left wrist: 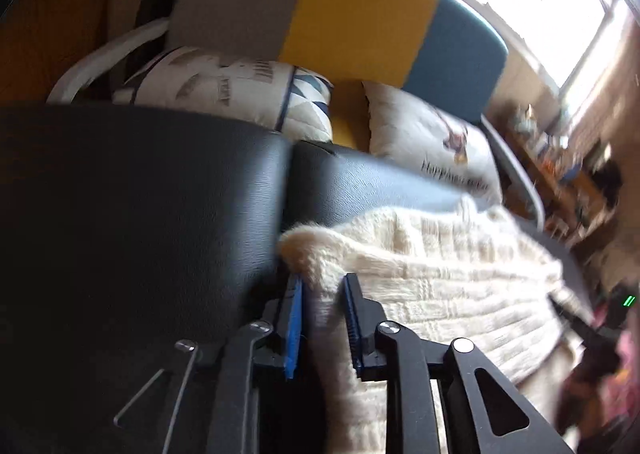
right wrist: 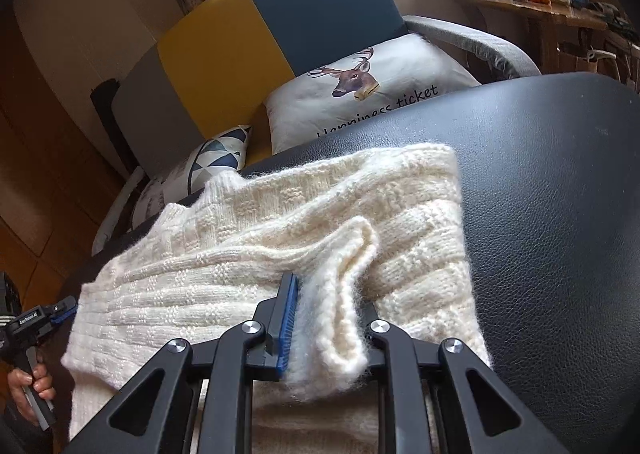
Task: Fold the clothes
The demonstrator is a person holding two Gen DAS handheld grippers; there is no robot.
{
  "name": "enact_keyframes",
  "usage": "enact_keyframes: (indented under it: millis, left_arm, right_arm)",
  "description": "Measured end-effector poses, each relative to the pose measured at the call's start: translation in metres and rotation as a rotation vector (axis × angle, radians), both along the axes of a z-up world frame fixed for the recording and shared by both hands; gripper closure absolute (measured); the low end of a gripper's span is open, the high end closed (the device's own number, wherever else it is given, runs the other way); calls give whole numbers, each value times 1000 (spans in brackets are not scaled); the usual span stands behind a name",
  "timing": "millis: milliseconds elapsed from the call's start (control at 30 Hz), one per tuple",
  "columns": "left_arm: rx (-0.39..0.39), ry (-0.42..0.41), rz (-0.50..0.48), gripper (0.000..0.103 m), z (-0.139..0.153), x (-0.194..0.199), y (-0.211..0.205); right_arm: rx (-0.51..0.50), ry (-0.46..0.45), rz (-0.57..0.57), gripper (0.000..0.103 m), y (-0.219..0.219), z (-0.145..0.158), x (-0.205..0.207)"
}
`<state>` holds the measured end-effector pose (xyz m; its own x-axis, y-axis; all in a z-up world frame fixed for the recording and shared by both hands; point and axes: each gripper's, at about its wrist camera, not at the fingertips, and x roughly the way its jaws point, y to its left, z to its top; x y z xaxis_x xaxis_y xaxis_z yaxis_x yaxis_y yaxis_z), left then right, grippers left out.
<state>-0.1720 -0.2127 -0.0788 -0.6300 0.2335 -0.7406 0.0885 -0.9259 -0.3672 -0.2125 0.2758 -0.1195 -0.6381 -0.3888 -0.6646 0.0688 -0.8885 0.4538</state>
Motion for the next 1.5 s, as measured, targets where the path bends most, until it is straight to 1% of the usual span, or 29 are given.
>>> enact_keyframes:
  millis: [33,67,100,133,200,233,300,367,433,500,533,600,633,700,733,767,833,867,900,933,967,1000,1100,1133,1167,1233,1367,1433,1500]
  left_arm:
    - [31,14,38,80,5,9,-11]
    - [88,28,52,79,6,20,-22]
    - [156,31,52,79,7,29,-30]
    - [201,21,52,78,7,37,-35]
    - [212,14,47,78,9,56,-37]
    - [217,11,40,77,8,64,-37]
    - [237,-13,23,74,3,76,-34]
    - [242,-39,8,64,-4,83,-30]
    - [268,-52,-12,62,-8,87,-26]
    - [321,-57,-27,57,-10,86,-23]
    - [344,-60,-31,52,-12,83,-21]
    - [366,-61,-51,51,-13,80,-15]
    - [346,-68,-57,53,-14,78,-12]
    - [280,-90,-54,81,-15,77,-5]
    - [248,-103,-53,89,-16,78,-3]
    - [209,-105,-42,90,-16,80,-1]
    - [123,-105,-26,90,-17,84,4]
    - [75,-105,-22,90,-18,85,6]
    - [43,-104,-19,90,-18,87,8]
    - [54,-105,-16,90,-15,87,6]
    - [68,-108,-13,89,-13,88,4]
    - [109,-92,-1,88,-8,89,-2]
    - [185,-5,51,86,13,93,-23]
    - [225,21,52,82,20,93,-28]
    - [236,41,42,77,25,91,-27]
    - [253,81,22,72,35,86,-26]
    - [136,115,-85,71,46,66,7]
    - [69,92,-157,71,42,49,26]
    - [-4,32,-188,71,29,36,40]
  right_arm:
    - [-16,-3,-1,85,2,0,0]
    - [-15,-6,-1,84,2,1,0]
    - [-1,-11,-1,84,1,3,0]
    - [12,-16,0,84,1,6,0]
    - [77,-6,-6,79,-3,15,4]
    - [118,9,-15,79,-5,22,9]
    - [176,45,-30,79,-4,37,18]
    - [214,89,-44,79,-3,56,28]
    - [243,129,-49,77,-3,74,38]
    - [235,143,6,74,-14,88,42]
    - [229,145,44,74,-22,93,43]
    - [213,138,133,73,-44,98,43]
    - [208,129,175,73,-57,97,44]
    - [235,88,242,73,-84,89,41]
    - [262,63,268,73,-97,82,39]
    - [299,33,284,73,-109,72,36]
    - [376,-60,300,73,-124,46,28]
    - [393,-102,303,73,-126,34,24]
    - [385,-100,298,73,-125,28,24]
    - [369,-80,289,73,-122,27,25]
    - [354,-79,286,73,-119,26,25]
    - [342,-80,287,73,-117,25,25]
    - [327,-58,297,73,-113,23,27]
    - [323,-51,299,73,-112,22,28]
    - [318,-44,299,73,-112,22,29]
    - [308,-32,299,73,-111,22,31]
    - [320,-12,328,72,-111,21,31]
    - [330,-7,348,73,-111,21,32]
    - [332,7,361,73,-109,19,33]
